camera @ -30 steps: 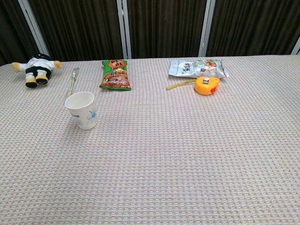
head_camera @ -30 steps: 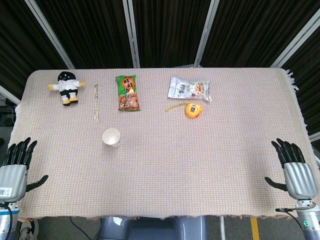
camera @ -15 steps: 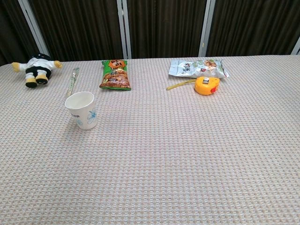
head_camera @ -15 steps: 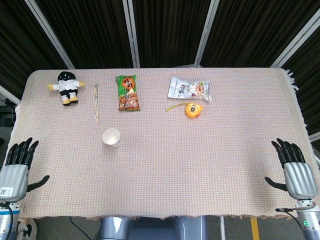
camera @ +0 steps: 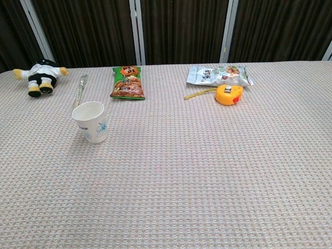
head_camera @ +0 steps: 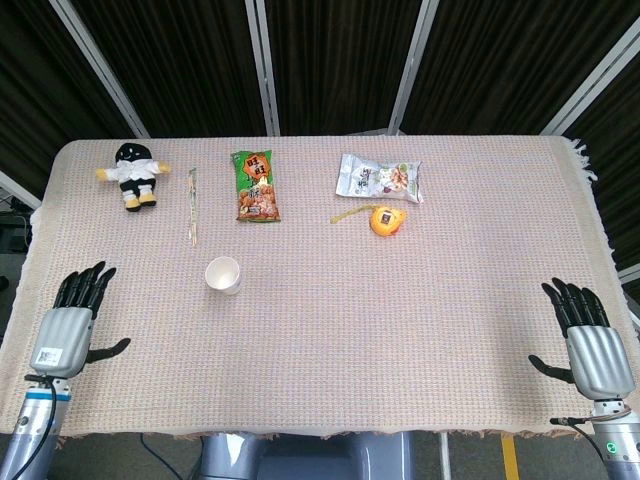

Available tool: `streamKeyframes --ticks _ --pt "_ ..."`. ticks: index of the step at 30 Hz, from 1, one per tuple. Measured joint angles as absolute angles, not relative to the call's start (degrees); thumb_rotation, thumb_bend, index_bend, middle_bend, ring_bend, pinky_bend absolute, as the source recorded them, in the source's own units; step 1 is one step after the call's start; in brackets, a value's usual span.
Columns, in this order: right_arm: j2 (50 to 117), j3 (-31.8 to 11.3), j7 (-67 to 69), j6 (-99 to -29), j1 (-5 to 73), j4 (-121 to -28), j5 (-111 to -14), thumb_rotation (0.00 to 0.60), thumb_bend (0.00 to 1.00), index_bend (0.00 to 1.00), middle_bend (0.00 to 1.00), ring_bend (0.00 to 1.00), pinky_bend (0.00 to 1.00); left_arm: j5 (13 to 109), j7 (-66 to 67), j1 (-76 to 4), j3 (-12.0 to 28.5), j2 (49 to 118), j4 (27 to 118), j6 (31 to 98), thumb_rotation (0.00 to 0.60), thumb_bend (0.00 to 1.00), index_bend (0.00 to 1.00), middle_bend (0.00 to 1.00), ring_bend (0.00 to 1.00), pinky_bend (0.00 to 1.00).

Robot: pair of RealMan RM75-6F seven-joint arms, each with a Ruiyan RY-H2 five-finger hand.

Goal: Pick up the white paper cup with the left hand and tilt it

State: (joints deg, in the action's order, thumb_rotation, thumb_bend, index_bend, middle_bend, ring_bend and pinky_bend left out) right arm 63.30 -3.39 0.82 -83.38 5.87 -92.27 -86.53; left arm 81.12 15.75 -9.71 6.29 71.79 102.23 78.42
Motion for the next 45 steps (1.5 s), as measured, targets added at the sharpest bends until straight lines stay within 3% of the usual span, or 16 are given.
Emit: streamKeyframes --ticks 14,23,35,45 --pt "62.54 -3.11 2.75 -82.93 5.96 -92.30 -86.98 0.600 0.00 0.00 0.00 0.00 0.00 57.91 35.48 -23.47 14.09 74.90 108.35 67.68 0.600 0.00 0.04 0.00 0.00 0.00" --pt "62.17 -2.90 3.99 -82.62 6.12 -92.15 -87.40 0.600 0.00 0.00 0.00 0.00 0.00 42.46 44.45 -32.67 16.54 80.05 107.47 66.38 0.600 0.00 0.16 0.00 0.00 0.00" --pt "61.87 -2.88 5.15 -82.32 6.23 -92.02 -87.32 0.600 0.00 0.00 0.00 0.00 0.00 33.78 47.86 -40.55 17.51 86.07 101.11 66.95 0.600 0.00 0.19 0.00 0.00 0.00" --pt "61.71 -2.76 5.63 -82.01 6.43 -91.96 -87.53 0.600 0.00 0.00 0.00 0.00 0.00 29.40 48.83 -44.24 17.00 88.67 97.50 67.09 0.600 0.07 0.24 0.00 0.00 0.00"
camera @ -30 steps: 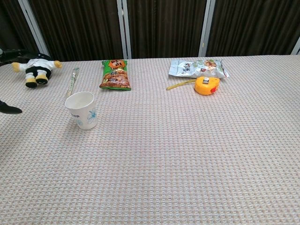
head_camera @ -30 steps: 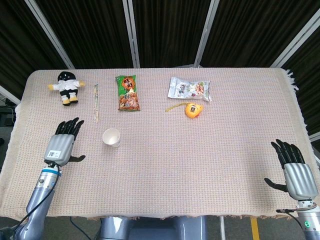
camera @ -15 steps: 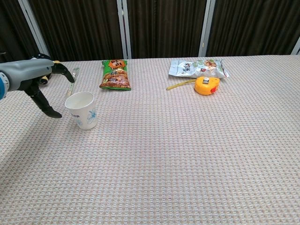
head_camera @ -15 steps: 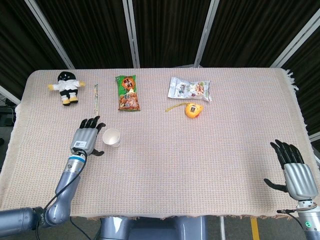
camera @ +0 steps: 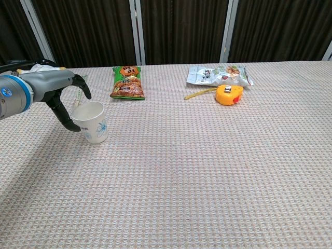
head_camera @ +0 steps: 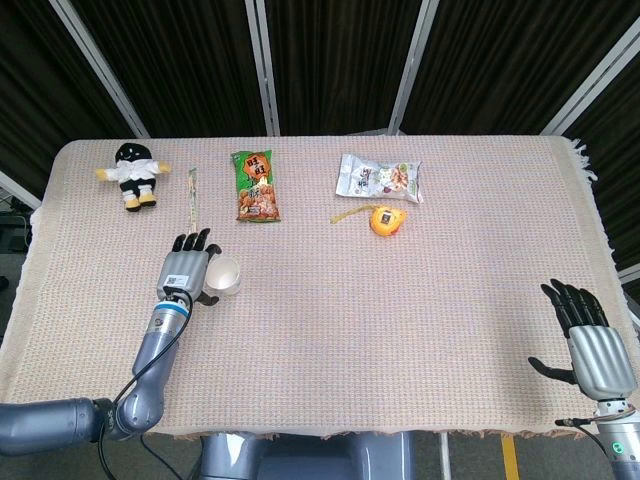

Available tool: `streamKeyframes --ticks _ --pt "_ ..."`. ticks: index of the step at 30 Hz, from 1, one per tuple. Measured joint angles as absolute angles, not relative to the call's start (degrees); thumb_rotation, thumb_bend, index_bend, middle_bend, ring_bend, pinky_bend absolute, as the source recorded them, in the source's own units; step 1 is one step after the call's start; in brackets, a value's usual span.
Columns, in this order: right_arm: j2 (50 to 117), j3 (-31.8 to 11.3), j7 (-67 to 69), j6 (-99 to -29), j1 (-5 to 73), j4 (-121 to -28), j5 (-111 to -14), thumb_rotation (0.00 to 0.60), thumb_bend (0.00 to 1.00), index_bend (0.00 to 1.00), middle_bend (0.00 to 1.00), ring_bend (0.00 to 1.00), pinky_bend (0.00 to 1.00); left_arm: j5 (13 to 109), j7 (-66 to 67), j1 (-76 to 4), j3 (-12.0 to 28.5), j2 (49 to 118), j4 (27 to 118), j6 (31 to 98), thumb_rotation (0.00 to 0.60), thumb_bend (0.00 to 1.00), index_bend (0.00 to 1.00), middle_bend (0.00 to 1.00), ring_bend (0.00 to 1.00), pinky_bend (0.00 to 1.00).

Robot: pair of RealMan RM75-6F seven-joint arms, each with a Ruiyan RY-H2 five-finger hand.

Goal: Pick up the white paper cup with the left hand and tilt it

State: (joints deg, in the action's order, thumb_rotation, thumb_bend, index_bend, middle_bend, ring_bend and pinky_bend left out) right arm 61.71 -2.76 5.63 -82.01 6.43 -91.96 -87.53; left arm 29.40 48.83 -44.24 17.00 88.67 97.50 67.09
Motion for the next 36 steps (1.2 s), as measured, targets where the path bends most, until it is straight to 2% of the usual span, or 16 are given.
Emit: streamKeyframes --ticks 4,10,25,32,36 --pt "61.71 -2.75 5.71 -81.99 6.47 -91.95 -87.56 0.600 0.00 0.00 0.00 0.00 0.00 27.99 48.78 -45.45 16.83 89.81 95.57 66.91 0.600 0.09 0.27 0.00 0.00 0.00" --pt "61.77 -2.71 5.61 -81.69 6.63 -91.89 -87.53 0.600 0.00 0.00 0.00 0.00 0.00 27.66 46.88 -46.14 16.68 91.18 93.61 66.60 0.600 0.21 0.35 0.00 0.00 0.00" --pt "61.86 -2.61 4.84 -81.83 6.60 -92.16 -87.58 0.600 0.00 0.00 0.00 0.00 0.00 34.46 32.38 -42.97 16.64 89.88 97.42 63.91 0.600 0.22 0.36 0.00 0.00 0.00" --pt "61.92 -2.50 4.08 -81.55 6.64 -92.36 -87.44 0.600 0.00 0.00 0.00 0.00 0.00 45.89 19.50 -38.24 12.70 90.07 94.62 60.89 0.600 0.22 0.36 0.00 0.00 0.00" --pt "61.96 -2.40 3.43 -81.24 6.72 -92.55 -87.33 0.600 0.00 0.00 0.00 0.00 0.00 47.69 17.13 -36.22 9.83 89.04 92.01 58.76 0.600 0.22 0.36 0.00 0.00 0.00"
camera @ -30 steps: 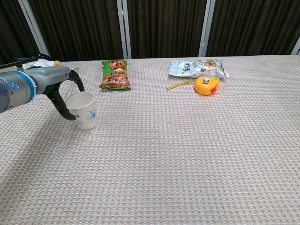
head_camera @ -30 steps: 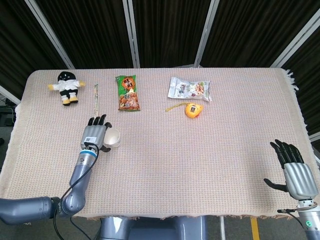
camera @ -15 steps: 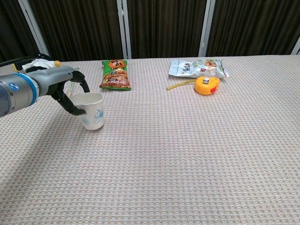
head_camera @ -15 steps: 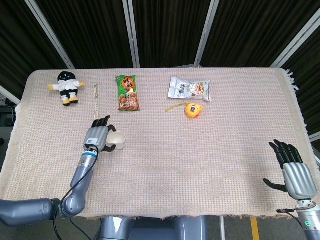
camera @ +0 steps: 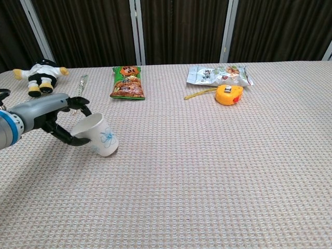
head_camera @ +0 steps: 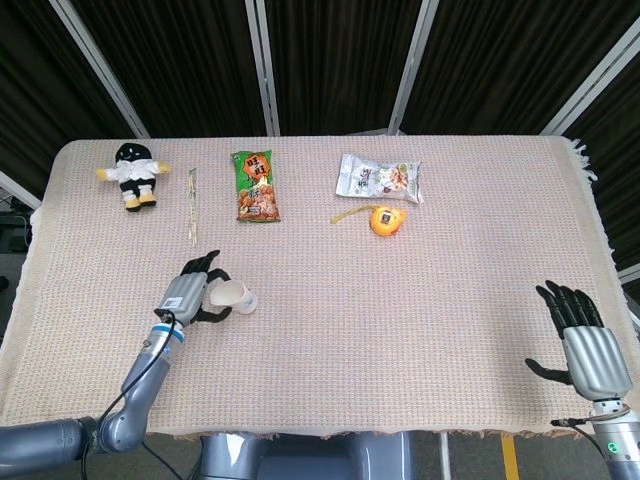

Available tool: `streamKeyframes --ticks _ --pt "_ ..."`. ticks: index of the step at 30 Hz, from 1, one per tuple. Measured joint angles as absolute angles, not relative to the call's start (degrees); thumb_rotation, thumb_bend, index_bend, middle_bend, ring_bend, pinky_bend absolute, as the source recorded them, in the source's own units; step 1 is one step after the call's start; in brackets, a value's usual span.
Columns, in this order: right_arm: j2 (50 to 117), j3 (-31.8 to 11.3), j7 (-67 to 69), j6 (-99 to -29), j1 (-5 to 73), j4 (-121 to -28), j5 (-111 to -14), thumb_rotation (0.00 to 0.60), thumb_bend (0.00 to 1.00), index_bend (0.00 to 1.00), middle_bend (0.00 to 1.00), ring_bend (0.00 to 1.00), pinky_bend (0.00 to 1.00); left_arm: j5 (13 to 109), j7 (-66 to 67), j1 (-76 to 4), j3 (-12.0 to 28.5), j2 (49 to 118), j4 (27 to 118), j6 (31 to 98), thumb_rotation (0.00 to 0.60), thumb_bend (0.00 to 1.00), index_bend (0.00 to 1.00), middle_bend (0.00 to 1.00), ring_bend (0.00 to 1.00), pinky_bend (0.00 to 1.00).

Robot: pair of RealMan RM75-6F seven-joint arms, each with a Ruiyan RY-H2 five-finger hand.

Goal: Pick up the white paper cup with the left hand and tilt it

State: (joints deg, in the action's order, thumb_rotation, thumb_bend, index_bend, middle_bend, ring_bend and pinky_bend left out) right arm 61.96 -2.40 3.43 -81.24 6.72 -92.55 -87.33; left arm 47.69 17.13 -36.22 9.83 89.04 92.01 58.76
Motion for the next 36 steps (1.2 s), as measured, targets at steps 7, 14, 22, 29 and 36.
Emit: streamKeyframes --ticks 7,14,22,29,36 --pt "62.15 -2.30 2.72 -81.19 6.78 -92.81 -87.45 0.600 0.00 0.00 0.00 0.00 0.00 46.10 17.13 -35.31 8.39 84.75 91.66 56.38 0.600 0.21 0.28 0.00 0.00 0.00" --pt "62.19 -2.22 2.46 -81.31 6.74 -92.97 -87.59 0.600 0.00 0.00 0.00 0.00 0.00 43.79 19.12 -35.30 7.86 81.38 93.54 56.03 0.600 0.08 0.13 0.00 0.00 0.00" --pt "62.05 -2.34 2.82 -81.48 6.74 -92.96 -87.57 0.600 0.00 0.00 0.00 0.00 0.00 39.22 24.62 -37.29 7.95 81.03 95.38 57.22 0.600 0.08 0.18 0.00 0.00 0.00" --pt "62.08 -2.24 2.91 -81.46 6.75 -92.88 -87.69 0.600 0.00 0.00 0.00 0.00 0.00 35.31 32.71 -39.95 8.21 83.51 95.61 61.95 0.600 0.08 0.27 0.00 0.00 0.00" --pt "61.88 -2.27 3.36 -81.56 6.72 -92.87 -87.73 0.600 0.00 0.00 0.00 0.00 0.00 29.93 43.11 -43.36 8.37 87.76 95.33 67.68 0.600 0.08 0.31 0.00 0.00 0.00"
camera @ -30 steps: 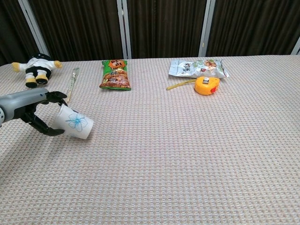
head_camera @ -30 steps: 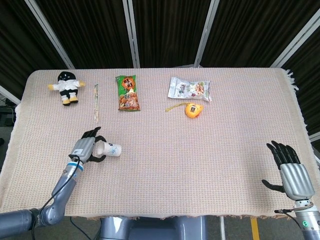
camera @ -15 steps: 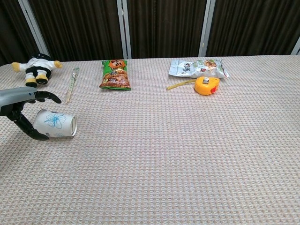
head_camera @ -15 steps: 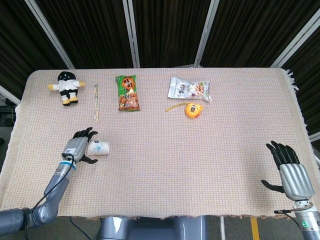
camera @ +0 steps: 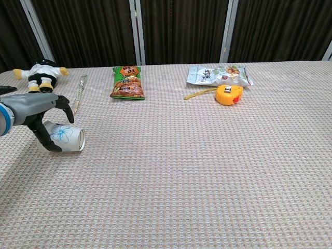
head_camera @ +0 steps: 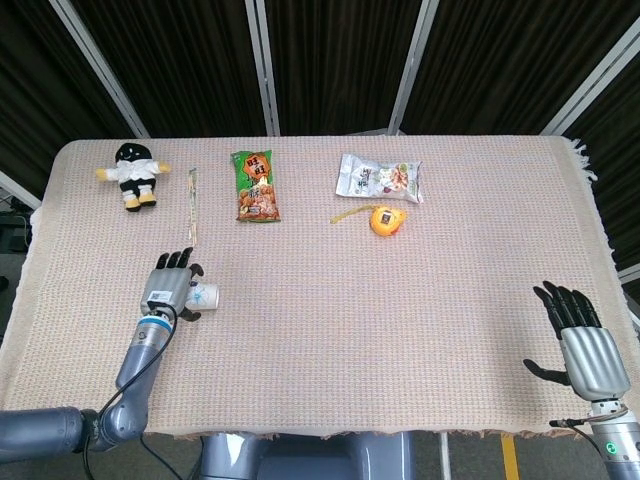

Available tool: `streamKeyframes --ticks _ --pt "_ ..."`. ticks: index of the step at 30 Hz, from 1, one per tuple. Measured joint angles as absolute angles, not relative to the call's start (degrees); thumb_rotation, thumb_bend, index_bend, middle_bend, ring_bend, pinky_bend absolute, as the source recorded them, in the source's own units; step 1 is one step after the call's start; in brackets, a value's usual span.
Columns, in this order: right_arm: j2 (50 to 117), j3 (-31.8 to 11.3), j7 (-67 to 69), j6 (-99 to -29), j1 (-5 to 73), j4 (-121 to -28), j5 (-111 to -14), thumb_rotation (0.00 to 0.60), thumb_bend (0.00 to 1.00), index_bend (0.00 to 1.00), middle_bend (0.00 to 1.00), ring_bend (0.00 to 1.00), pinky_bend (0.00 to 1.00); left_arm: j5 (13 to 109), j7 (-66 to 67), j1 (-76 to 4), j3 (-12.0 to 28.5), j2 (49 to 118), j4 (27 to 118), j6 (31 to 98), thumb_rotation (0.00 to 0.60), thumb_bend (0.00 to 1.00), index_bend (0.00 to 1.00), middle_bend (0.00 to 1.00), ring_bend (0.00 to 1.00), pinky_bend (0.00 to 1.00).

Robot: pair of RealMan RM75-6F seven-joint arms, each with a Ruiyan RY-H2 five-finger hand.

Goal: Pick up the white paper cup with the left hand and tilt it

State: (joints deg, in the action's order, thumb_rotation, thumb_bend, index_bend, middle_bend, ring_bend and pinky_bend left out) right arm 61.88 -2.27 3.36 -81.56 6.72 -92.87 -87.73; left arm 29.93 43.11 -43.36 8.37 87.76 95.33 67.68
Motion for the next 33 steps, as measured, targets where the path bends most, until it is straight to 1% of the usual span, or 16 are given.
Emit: streamKeyframes --ticks 2,6,8,11,16,22,27,33 --pt "61.85 -2.24 3.52 -81.64 6.68 -92.83 -87.81 0.600 0.00 0.00 0.00 0.00 0.00 28.87 45.16 -44.15 8.38 89.08 94.99 69.19 0.600 0.08 0.32 0.00 0.00 0.00" --pt "61.81 -2.26 3.71 -81.79 6.64 -92.79 -87.85 0.600 0.00 0.00 0.00 0.00 0.00 27.98 47.63 -44.87 8.12 91.15 93.79 71.01 0.600 0.08 0.41 0.00 0.00 0.00" --pt "61.84 -2.27 3.76 -81.80 6.63 -92.75 -87.83 0.600 0.00 0.00 0.00 0.00 0.00 27.84 48.04 -44.92 8.03 91.70 93.36 71.61 0.600 0.10 0.44 0.00 0.00 0.00" --pt "61.86 -2.25 3.70 -81.79 6.64 -92.77 -87.87 0.600 0.00 0.00 0.00 0.00 0.00 27.99 47.45 -44.64 8.42 92.04 93.25 72.06 0.600 0.14 0.46 0.00 0.00 0.00" --pt "61.89 -2.21 3.43 -81.63 6.70 -92.88 -87.86 0.600 0.00 0.00 0.00 0.00 0.00 30.09 44.68 -43.92 9.37 92.69 93.12 72.74 0.600 0.15 0.46 0.00 0.00 0.00" --pt "61.88 -2.22 3.45 -81.73 6.67 -92.88 -87.88 0.600 0.00 0.00 0.00 0.00 0.00 36.84 35.88 -42.34 10.71 93.73 93.39 72.68 0.600 0.15 0.45 0.00 0.00 0.00" --pt "61.93 -2.19 3.42 -81.79 6.66 -92.83 -87.96 0.600 0.00 0.00 0.00 0.00 0.00 44.10 25.08 -40.55 11.55 95.79 92.62 72.14 0.600 0.15 0.45 0.00 0.00 0.00" --pt "61.91 -2.09 3.30 -81.79 6.64 -92.91 -88.08 0.600 0.00 0.00 0.00 0.00 0.00 50.00 11.74 -38.59 12.63 100.20 90.28 68.88 0.600 0.15 0.45 0.00 0.00 0.00"
